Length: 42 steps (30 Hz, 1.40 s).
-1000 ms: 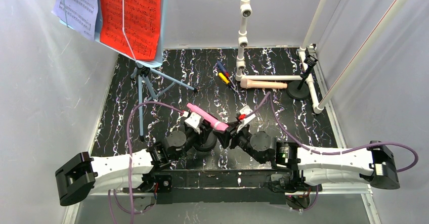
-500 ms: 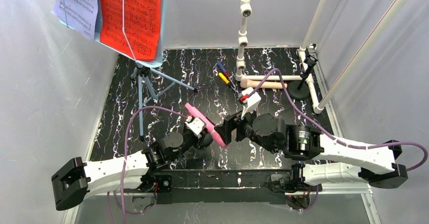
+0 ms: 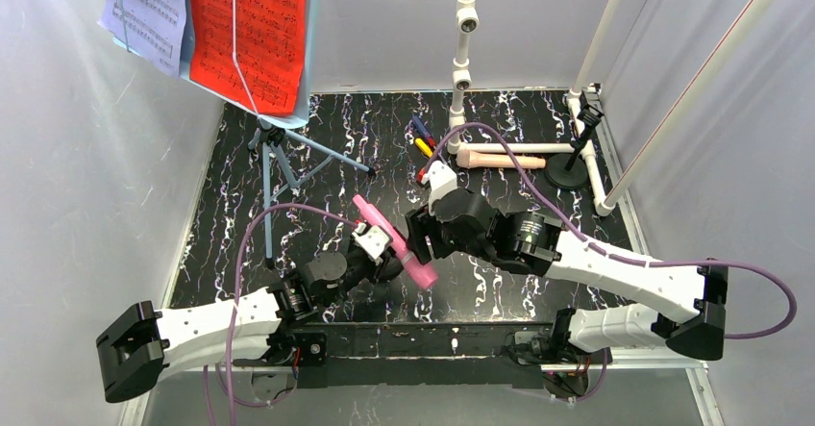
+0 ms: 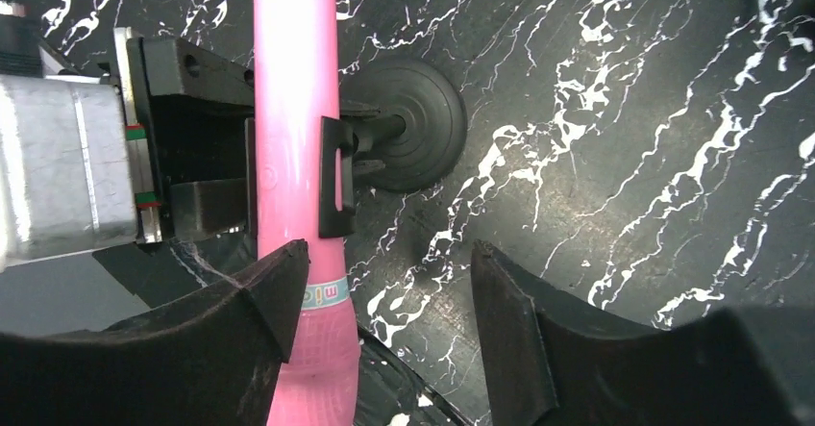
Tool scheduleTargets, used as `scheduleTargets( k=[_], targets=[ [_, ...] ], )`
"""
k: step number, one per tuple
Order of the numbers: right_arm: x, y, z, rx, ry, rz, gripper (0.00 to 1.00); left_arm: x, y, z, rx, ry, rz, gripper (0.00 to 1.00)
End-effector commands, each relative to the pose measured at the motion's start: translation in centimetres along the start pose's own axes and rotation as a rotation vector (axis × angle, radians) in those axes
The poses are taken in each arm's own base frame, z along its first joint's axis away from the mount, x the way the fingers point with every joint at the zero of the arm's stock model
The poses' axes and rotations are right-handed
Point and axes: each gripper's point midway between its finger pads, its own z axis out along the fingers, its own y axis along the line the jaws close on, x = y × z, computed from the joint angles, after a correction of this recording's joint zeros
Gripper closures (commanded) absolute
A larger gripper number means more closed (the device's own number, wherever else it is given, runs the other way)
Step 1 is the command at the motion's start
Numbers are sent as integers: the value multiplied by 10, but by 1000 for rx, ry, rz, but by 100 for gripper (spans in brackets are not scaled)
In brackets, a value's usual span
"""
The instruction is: Pack up the instrument practice props
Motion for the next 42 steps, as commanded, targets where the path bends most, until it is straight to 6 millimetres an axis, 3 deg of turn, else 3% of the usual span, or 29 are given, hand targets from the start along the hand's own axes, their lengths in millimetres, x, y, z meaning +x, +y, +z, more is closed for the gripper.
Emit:
scheduleTargets(
  k=[1, 9, 14, 22, 35, 40, 42],
  targets=[
    [1, 9, 4, -111, 22, 20, 31, -3, 0, -1, 11, -6, 12, 100],
    [-3, 29, 0, -218, 36, 13, 32, 6, 0, 1, -1, 25, 4, 100],
    [10, 29, -2, -235, 67, 15, 32, 7, 2, 3, -15, 35, -2, 100],
    [26, 24, 13, -214, 99, -12, 35, 4, 1, 2, -12, 24, -23, 100],
    [32, 31, 32, -237, 111, -30, 36, 5, 5, 4, -40, 35, -30, 100],
    [40, 29, 37, -225, 135, -41, 48, 8, 12, 4, -89, 47, -35, 100],
    [41, 28, 36, -227, 142, -42, 58, 9, 17, 3, -114, 51, -42, 100]
  ],
)
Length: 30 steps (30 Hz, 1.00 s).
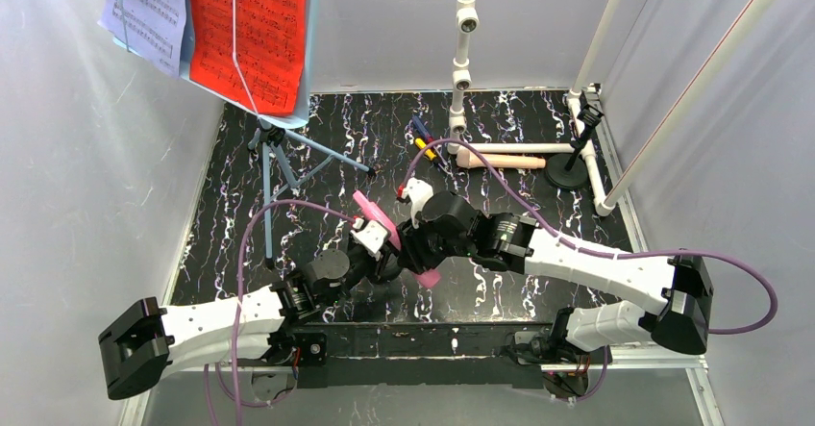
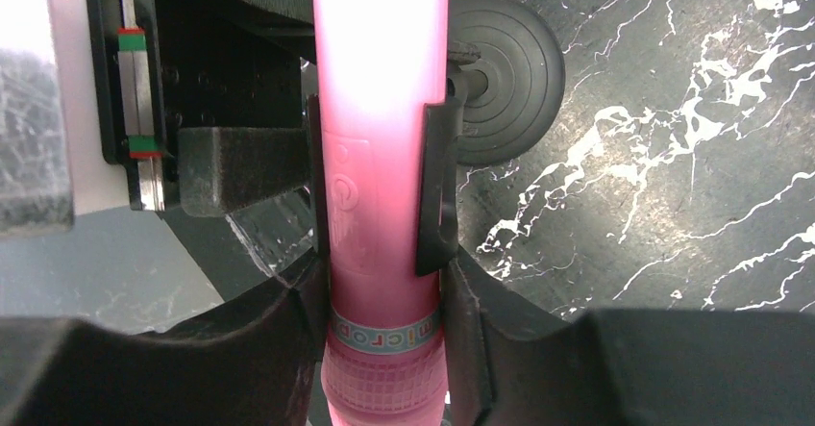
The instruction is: Pack up the instrument practice props
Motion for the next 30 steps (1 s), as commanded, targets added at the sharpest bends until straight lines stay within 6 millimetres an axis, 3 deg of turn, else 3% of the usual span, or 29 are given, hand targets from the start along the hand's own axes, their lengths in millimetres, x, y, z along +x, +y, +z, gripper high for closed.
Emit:
scheduleTargets(
  k=[1, 8, 18, 30],
  targets=[
    [1, 1, 3, -12, -2, -17, 62, 6, 14, 0, -80, 40, 9, 100],
    [11, 3, -3, -29, 45, -18, 98, 12, 44, -3, -240, 69, -55, 100],
    [44, 7, -16, -79, 159, -2, 99, 32, 86, -13, -400, 122, -201, 100],
    [85, 9, -39, -118, 333, 21, 99, 37, 103, -20, -499, 136, -193, 100]
  ],
)
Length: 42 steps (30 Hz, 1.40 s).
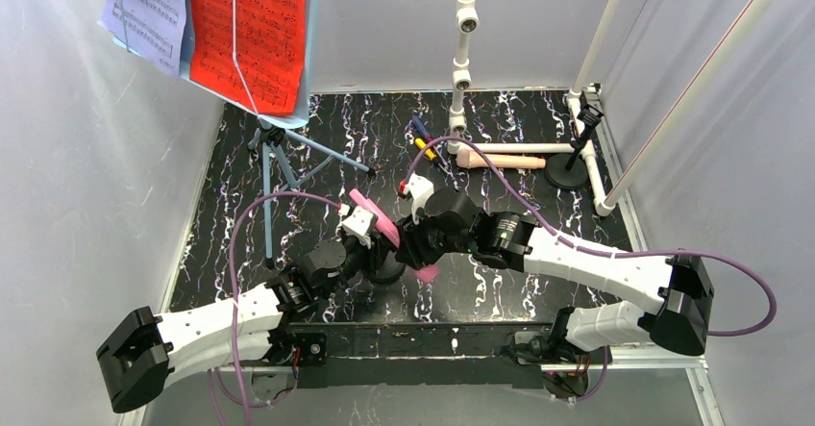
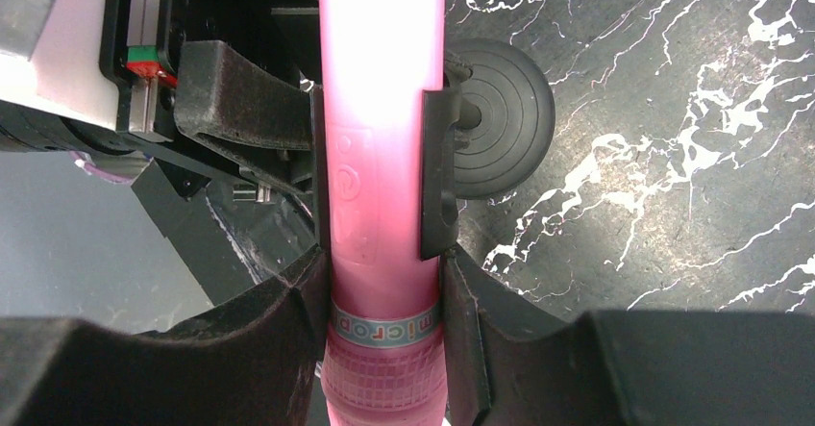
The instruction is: Pack up the instrument practice props
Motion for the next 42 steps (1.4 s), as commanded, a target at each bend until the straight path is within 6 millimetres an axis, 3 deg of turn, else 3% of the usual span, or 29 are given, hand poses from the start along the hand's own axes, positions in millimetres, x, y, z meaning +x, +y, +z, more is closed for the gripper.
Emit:
scheduleTargets(
  k=[1, 14, 24, 36, 42],
  targets=[
    [89, 13, -47, -90, 367, 25, 99, 11, 93, -16, -458, 31, 27, 100],
    [117, 12, -67, -93, 492, 52, 99, 6, 116, -32, -611, 1, 10, 100],
    [128, 8, -77, -90, 534, 33, 99, 4, 141, -51, -763, -25, -41, 100],
    [134, 2, -93, -73, 562, 11, 99, 7, 157, -62, -855, -54, -94, 100],
    [123, -1, -89, -34, 499, 33, 99, 7, 156, -60, -839, -53, -98, 100]
  ],
)
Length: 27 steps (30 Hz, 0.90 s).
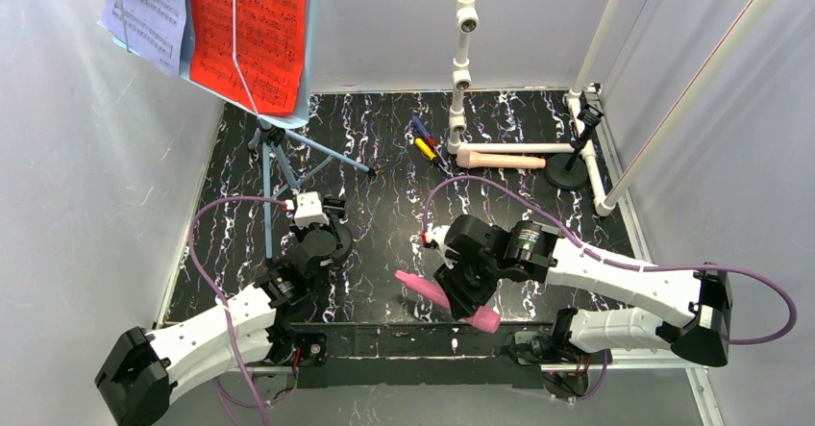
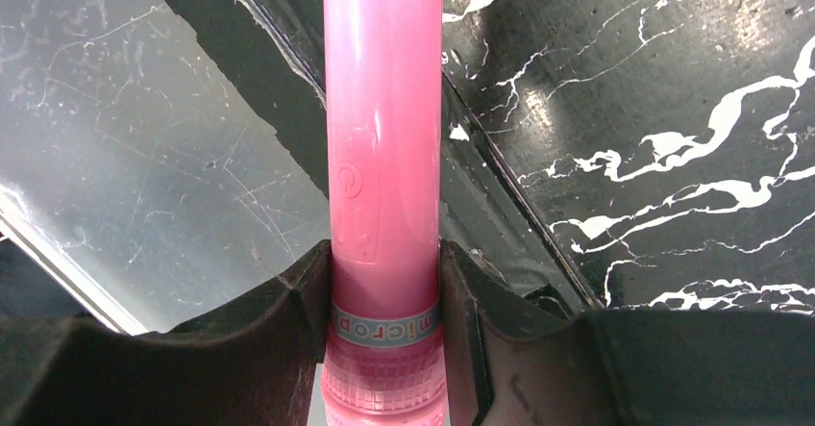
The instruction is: Pack up the instrument practice props
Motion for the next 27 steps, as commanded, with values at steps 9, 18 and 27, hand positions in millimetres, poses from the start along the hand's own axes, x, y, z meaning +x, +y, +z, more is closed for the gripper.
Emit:
scheduleTargets(
  k=[9, 18, 27],
  targets=[
    [-51, -19, 7, 110, -251, 186, 99, 10, 12, -3, -28, 20, 54, 100],
    [-93, -70, 0, 162, -622, 576, 99, 9, -14, -7, 140, 16, 52, 100],
    [-78, -142, -37, 317, -1039, 1086, 99, 10, -43, -14, 313, 19, 69, 100]
  ],
)
